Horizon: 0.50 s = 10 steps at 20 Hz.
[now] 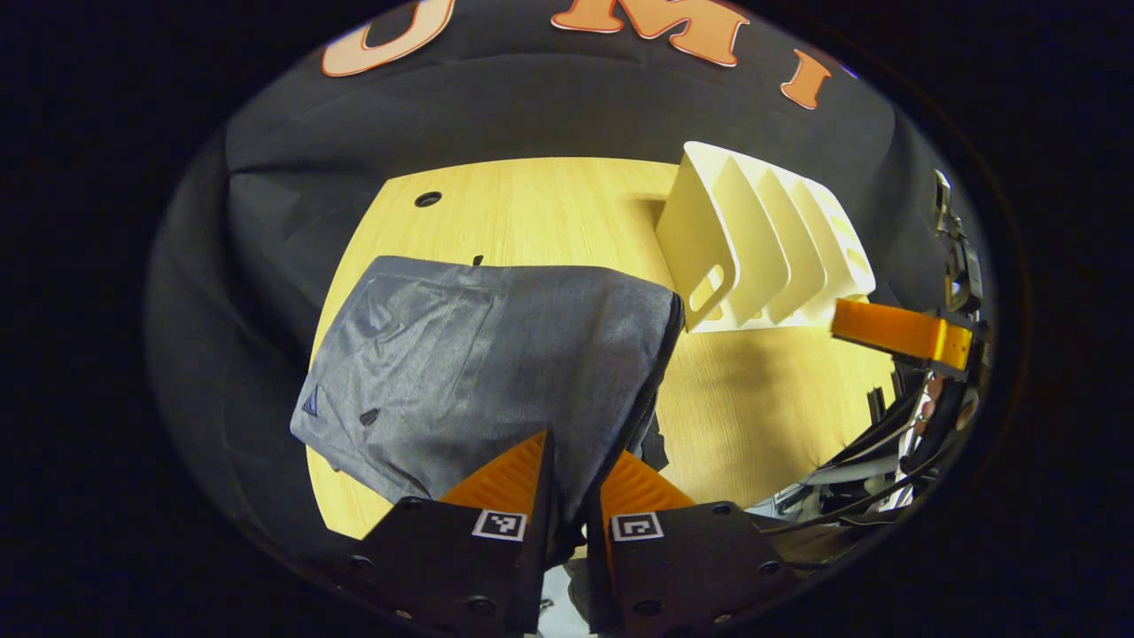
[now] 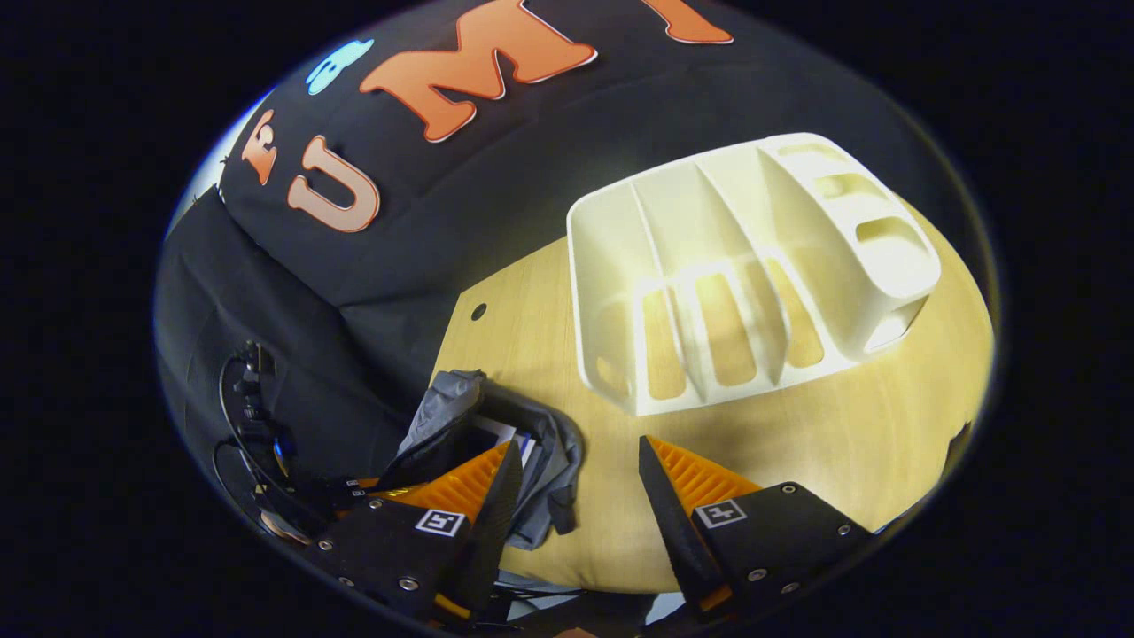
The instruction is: Open the schoolbag, grab two books from the bookshelf and put them into the schoolbag.
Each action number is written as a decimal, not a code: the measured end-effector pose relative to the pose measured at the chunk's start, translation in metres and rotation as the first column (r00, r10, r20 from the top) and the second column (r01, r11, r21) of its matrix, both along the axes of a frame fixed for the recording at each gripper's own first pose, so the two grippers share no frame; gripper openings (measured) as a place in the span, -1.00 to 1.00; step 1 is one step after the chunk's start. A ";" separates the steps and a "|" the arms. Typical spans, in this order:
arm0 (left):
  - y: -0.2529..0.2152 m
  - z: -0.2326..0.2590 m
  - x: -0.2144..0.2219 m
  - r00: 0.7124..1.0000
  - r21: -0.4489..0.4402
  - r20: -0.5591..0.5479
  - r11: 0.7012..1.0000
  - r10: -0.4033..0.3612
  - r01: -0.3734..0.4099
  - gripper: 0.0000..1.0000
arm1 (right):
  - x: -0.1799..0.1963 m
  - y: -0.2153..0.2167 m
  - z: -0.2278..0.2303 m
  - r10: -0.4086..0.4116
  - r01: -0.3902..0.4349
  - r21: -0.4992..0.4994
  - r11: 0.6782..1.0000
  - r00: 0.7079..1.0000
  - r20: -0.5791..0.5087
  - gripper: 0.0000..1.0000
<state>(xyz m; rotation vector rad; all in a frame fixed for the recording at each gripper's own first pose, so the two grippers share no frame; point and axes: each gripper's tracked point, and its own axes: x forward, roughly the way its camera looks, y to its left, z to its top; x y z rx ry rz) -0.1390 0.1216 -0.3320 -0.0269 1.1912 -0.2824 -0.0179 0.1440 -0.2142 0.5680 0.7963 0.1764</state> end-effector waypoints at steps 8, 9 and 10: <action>-0.078 0.018 -0.011 0.997 0.005 0.076 1.000 0.023 -0.023 0.71 | 0.010 -0.090 0.030 0.005 0.014 -0.144 0.989 0.991 0.133 0.58; -0.096 0.024 -0.008 0.995 -0.012 0.099 1.000 0.012 -0.011 0.70 | 0.013 -0.098 0.038 0.010 0.018 -0.175 0.984 0.987 0.160 0.58; -0.112 0.030 -0.006 0.992 -0.026 0.123 1.000 0.000 0.003 0.71 | 0.016 -0.105 0.047 0.018 0.022 -0.207 0.978 0.982 0.188 0.58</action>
